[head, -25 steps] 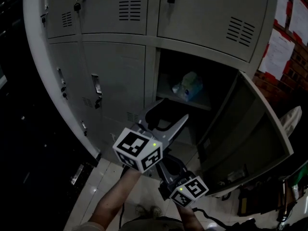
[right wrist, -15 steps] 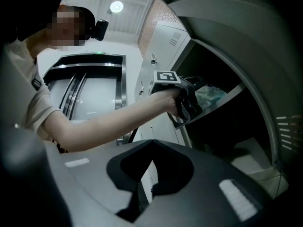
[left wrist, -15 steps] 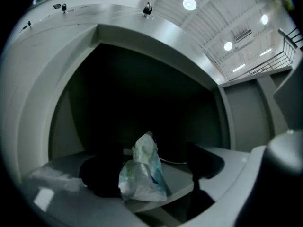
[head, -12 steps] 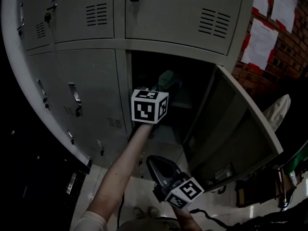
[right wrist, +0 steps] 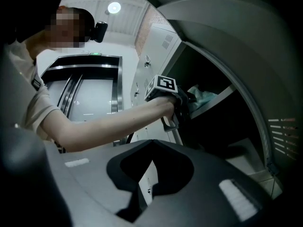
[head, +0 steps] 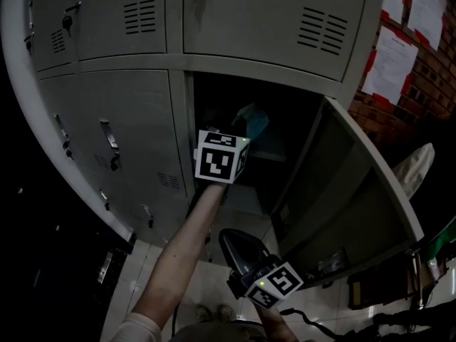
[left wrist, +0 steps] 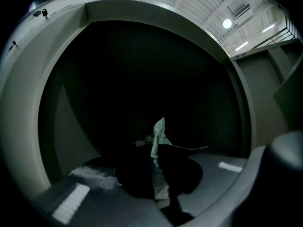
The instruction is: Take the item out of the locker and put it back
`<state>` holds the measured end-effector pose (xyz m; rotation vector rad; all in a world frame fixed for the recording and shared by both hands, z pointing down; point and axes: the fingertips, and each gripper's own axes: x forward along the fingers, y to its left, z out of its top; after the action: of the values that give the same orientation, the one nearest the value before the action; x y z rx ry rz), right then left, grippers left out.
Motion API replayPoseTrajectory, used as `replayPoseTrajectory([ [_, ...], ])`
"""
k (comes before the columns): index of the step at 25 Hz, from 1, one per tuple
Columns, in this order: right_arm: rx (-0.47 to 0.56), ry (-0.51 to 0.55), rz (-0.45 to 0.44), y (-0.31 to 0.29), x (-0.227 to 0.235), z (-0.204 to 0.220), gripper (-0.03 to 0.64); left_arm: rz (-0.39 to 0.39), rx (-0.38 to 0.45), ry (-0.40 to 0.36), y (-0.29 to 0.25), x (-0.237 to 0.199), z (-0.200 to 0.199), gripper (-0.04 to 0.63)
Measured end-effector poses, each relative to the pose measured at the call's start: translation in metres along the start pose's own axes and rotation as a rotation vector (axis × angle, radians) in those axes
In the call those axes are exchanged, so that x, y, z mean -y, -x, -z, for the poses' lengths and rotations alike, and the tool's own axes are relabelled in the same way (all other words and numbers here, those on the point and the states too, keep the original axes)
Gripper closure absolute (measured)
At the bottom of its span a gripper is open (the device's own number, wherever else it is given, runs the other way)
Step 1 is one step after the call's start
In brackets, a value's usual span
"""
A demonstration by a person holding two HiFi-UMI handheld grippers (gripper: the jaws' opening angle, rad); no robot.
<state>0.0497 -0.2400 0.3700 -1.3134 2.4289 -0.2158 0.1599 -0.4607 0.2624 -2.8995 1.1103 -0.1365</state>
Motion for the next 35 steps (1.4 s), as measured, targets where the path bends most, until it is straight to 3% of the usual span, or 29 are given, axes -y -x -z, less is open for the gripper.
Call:
replayPoseTrajectory([
  [6,-0.001,-0.007,-0.004,-0.002,0.004,0.0,0.62,0.047,0.091,0.028,0.036,0.016,-0.017,0.588],
  [10,-0.015,-0.019,-0.04,-0.01,-0.002,0.005,0.621,0.101,0.198,0.1,0.107,0.022,-0.017,0.588],
  [12,-0.023,-0.028,-0.068,-0.015,-0.008,0.009,0.62,0.085,0.282,0.153,0.16,0.015,-0.014,0.586],
  [14,-0.034,-0.036,-0.1,-0.021,-0.017,0.013,0.62,0.005,0.369,0.179,0.223,0.0,-0.006,0.586],
  [19,-0.061,-0.052,-0.161,-0.033,-0.036,0.025,0.62,-0.366,0.522,0.153,0.381,-0.046,0.046,0.586],
  [23,-0.078,-0.059,-0.187,-0.039,-0.046,0.033,0.621,-0.551,0.547,0.163,0.445,-0.064,0.085,0.586],
  [26,-0.091,-0.061,-0.204,-0.043,-0.052,0.039,0.621,-0.58,0.56,0.166,0.455,-0.067,0.087,0.586],
  [35,-0.08,-0.054,-0.198,-0.046,-0.052,0.037,0.62,-0.565,0.598,0.185,0.448,-0.066,0.076,0.586],
])
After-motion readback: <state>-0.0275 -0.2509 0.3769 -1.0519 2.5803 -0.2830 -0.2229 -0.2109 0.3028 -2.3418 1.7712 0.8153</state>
